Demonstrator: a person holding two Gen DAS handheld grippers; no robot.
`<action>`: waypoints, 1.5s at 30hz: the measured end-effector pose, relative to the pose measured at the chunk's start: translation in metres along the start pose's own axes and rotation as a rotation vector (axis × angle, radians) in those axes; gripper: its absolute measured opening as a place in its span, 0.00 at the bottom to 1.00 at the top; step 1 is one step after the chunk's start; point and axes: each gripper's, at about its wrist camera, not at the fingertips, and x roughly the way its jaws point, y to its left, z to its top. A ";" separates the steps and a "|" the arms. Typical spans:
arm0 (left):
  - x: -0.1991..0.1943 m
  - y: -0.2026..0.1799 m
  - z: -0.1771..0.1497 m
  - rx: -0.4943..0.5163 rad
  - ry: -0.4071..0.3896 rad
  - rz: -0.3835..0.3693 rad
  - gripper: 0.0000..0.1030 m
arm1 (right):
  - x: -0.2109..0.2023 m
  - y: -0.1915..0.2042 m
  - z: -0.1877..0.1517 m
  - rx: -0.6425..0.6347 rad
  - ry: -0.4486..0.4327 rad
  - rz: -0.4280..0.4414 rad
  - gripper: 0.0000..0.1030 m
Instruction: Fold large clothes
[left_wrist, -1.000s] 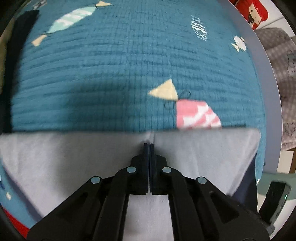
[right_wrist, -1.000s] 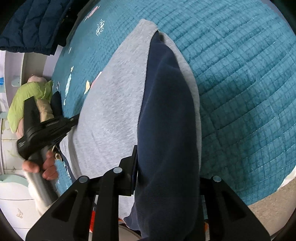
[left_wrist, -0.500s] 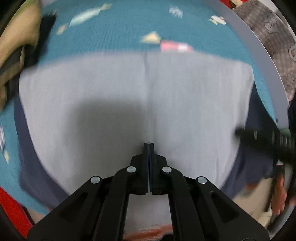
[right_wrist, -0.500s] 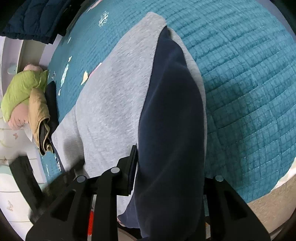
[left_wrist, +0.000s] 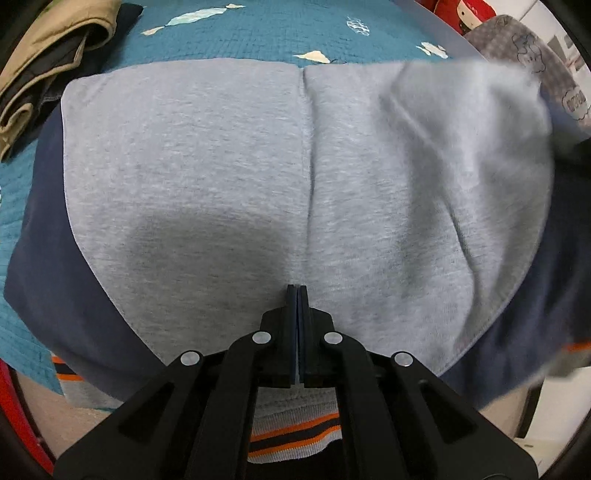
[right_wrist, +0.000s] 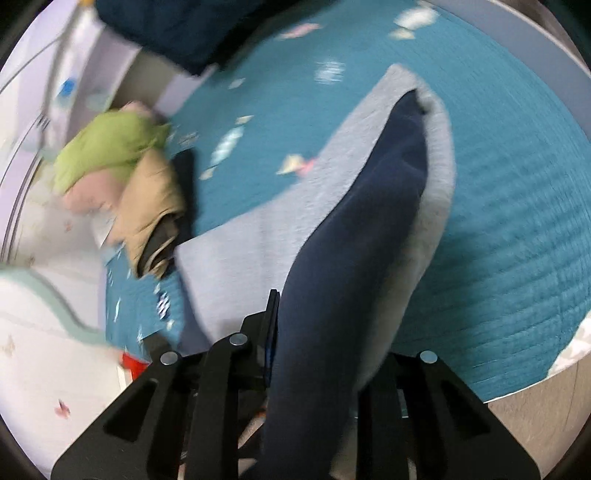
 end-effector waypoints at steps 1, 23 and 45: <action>0.000 0.002 0.002 0.006 0.000 -0.006 0.00 | 0.002 0.012 0.000 -0.019 0.003 0.000 0.18; -0.117 0.187 0.030 -0.210 -0.165 0.149 0.01 | 0.178 0.176 -0.009 -0.245 0.275 -0.098 0.22; -0.130 0.229 0.043 -0.312 -0.176 0.204 0.01 | 0.166 0.146 0.000 -0.270 0.348 0.103 0.48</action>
